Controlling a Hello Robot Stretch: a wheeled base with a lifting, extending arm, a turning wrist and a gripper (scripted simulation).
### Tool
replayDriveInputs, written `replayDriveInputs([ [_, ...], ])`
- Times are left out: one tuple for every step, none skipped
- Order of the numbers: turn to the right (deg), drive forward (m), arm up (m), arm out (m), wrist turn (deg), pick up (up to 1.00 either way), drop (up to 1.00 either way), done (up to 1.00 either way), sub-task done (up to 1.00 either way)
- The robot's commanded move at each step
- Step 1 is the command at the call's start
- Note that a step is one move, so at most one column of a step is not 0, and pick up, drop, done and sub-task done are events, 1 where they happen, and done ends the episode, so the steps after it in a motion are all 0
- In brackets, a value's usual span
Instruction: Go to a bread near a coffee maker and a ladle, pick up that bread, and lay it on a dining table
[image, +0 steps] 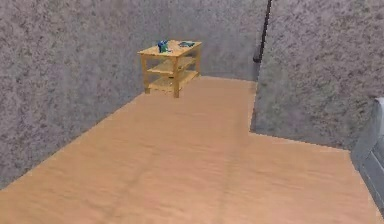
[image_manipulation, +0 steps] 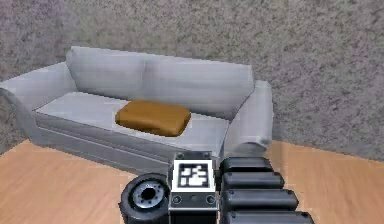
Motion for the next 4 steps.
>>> replayDriveInputs([
  [6.0, 0.00, 0.00, 0.00, 0.0, 0.00, 0.00, 0.00, 0.00],
  [0.0, 1.00, 0.00, 0.00, 0.0, 0.00, 0.00, 0.00, 0.00],
  [0.0, 1.00, 0.00, 0.00, 0.0, 0.00, 0.00, 0.00, 0.00],
  [0.0, 1.00, 0.00, 0.00, 0.0, 0.00, 0.00, 0.00, 0.00],
])
